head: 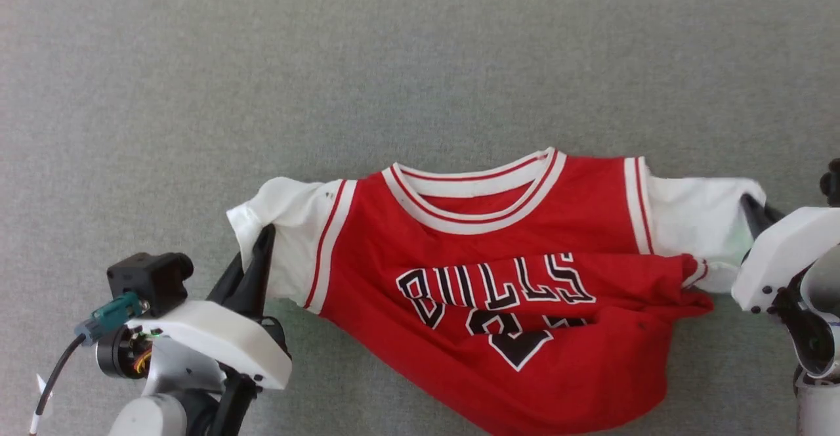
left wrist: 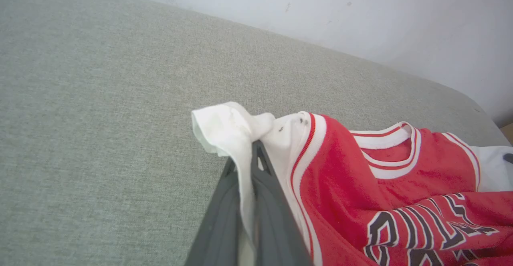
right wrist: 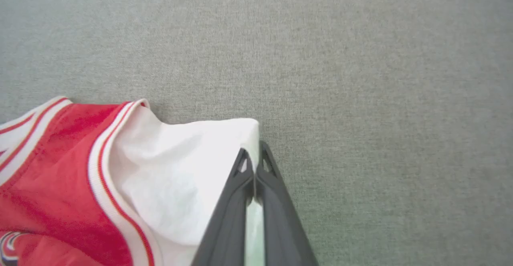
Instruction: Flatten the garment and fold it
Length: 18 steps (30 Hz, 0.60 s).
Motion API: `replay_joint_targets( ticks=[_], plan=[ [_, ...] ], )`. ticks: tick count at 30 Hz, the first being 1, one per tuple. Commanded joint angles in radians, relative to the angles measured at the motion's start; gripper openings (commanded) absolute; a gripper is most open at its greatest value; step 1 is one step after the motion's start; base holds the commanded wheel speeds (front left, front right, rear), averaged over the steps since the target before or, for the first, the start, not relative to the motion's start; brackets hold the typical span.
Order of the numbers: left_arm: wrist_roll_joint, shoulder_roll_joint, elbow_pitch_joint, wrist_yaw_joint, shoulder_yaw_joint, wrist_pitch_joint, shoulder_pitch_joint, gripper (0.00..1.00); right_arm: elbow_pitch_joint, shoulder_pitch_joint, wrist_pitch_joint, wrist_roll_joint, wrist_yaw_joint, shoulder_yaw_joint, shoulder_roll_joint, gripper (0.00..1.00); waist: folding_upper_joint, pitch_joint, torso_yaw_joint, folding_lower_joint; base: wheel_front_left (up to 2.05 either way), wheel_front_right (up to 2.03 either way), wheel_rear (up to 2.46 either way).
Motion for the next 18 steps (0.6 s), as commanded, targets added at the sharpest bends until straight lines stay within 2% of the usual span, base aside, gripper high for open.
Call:
replay_joint_targets(
  ticks=[1,11,18],
  plan=[
    [0.005,0.004,0.001,0.004,0.003,-0.013,-0.026,0.0,-0.015,-0.011,-0.051,-0.005,0.002,0.003,0.003,0.0,0.0,-0.058,-0.025,-0.0001,0.0,0.0,0.0],
    [0.052,0.002,0.061,-0.009,-0.02,-0.056,-0.203,0.0,-0.053,-0.101,-0.217,0.038,0.002,0.078,0.01,0.0,0.0,-0.204,-0.076,-0.0001,0.0,0.0,0.0],
    [0.084,0.036,0.167,-0.059,-0.057,-0.004,-0.428,0.0,-0.015,-0.251,-0.249,0.029,0.002,0.161,-0.003,0.0,0.0,-0.278,-0.109,-0.0001,0.0,0.0,0.0]
  ],
)
